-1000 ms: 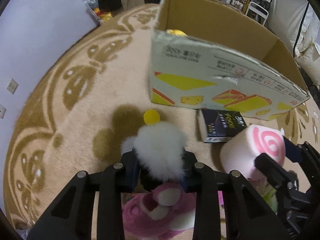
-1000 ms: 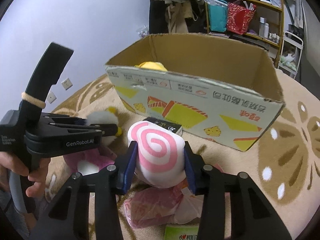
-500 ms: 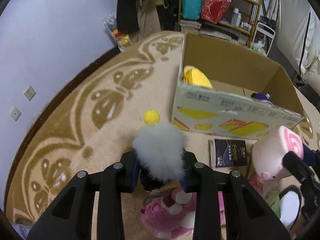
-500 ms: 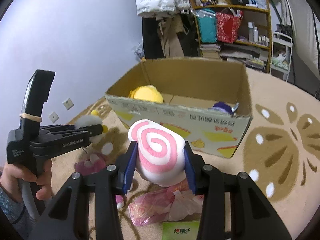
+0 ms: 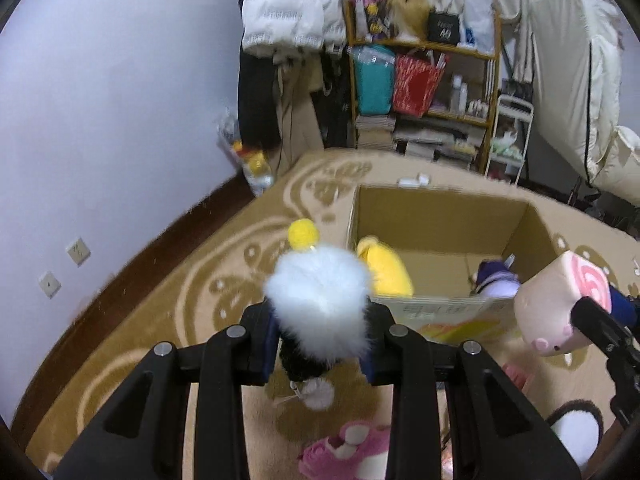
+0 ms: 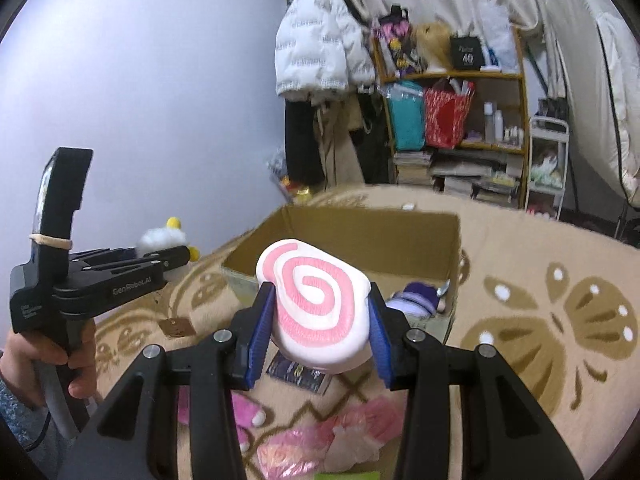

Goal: Organize soft objects
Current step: 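Carry pompom toy in left tool while right tool carries swirl cushion to box, then open both tools to release the toy and cushion into the box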

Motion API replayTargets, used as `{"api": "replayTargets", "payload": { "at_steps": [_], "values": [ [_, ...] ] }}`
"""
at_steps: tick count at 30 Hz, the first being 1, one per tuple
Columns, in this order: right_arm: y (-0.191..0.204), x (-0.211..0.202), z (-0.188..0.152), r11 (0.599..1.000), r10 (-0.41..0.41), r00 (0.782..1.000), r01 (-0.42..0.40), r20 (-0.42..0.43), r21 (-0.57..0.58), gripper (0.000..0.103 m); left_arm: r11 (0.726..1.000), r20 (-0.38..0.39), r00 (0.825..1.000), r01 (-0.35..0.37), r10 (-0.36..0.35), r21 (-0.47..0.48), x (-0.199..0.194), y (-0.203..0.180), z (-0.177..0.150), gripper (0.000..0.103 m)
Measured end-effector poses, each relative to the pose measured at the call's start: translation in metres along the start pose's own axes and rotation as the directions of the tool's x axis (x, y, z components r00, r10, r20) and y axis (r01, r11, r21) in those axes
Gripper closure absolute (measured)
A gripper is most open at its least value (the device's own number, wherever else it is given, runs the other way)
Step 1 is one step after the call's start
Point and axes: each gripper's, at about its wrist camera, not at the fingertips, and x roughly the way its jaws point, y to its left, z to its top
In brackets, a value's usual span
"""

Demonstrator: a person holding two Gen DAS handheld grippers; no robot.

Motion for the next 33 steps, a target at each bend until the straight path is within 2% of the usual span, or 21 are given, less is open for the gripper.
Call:
{"api": "replayTargets", "payload": {
  "at_steps": [7, 9, 16, 20, 22, 28, 33],
  "values": [
    [-0.005, -0.002, 0.011, 1.000, -0.014, 0.999, 0.014, 0.036, 0.005, 0.056, 0.999, 0.099, 0.995, 0.013, -0.017, 0.038, -0.006, -0.013, 0.029, 0.072],
    [-0.007, 0.001, 0.013, 1.000, -0.024, 0.999, 0.024, 0.038, 0.008, 0.056, 0.998, 0.115, 0.993, 0.035, -0.040, 0.043, -0.003, -0.018, 0.036, 0.072],
    [-0.017, 0.010, 0.018, 0.997, -0.067, 0.996, 0.066, 0.054, 0.036, 0.056, 0.995, 0.193, 0.978, 0.072, -0.084, 0.066, -0.001, -0.034, 0.047, 0.071],
    [-0.023, 0.020, 0.024, 0.996, -0.083, 0.995, 0.081, 0.053, 0.037, 0.055, 0.992, 0.160, 0.981, 0.105, -0.114, 0.066, 0.012, -0.040, 0.051, 0.071],
    [-0.026, 0.022, 0.025, 0.995, -0.091, 0.995, 0.089, 0.051, 0.034, 0.055, 0.990, 0.117, 0.986, 0.110, -0.120, 0.088, 0.022, -0.045, 0.050, 0.071],
    [-0.036, 0.030, 0.030, 0.994, -0.110, 0.993, 0.109, 0.050, 0.031, 0.051, 0.986, 0.024, 0.991, 0.127, -0.130, 0.111, 0.047, -0.058, 0.043, 0.070],
    [-0.041, 0.041, 0.028, 0.994, -0.103, 0.995, 0.102, 0.014, 0.037, 0.045, 0.983, -0.016, 0.993, 0.119, -0.118, 0.138, 0.057, -0.068, 0.036, 0.065]
  ]
}}
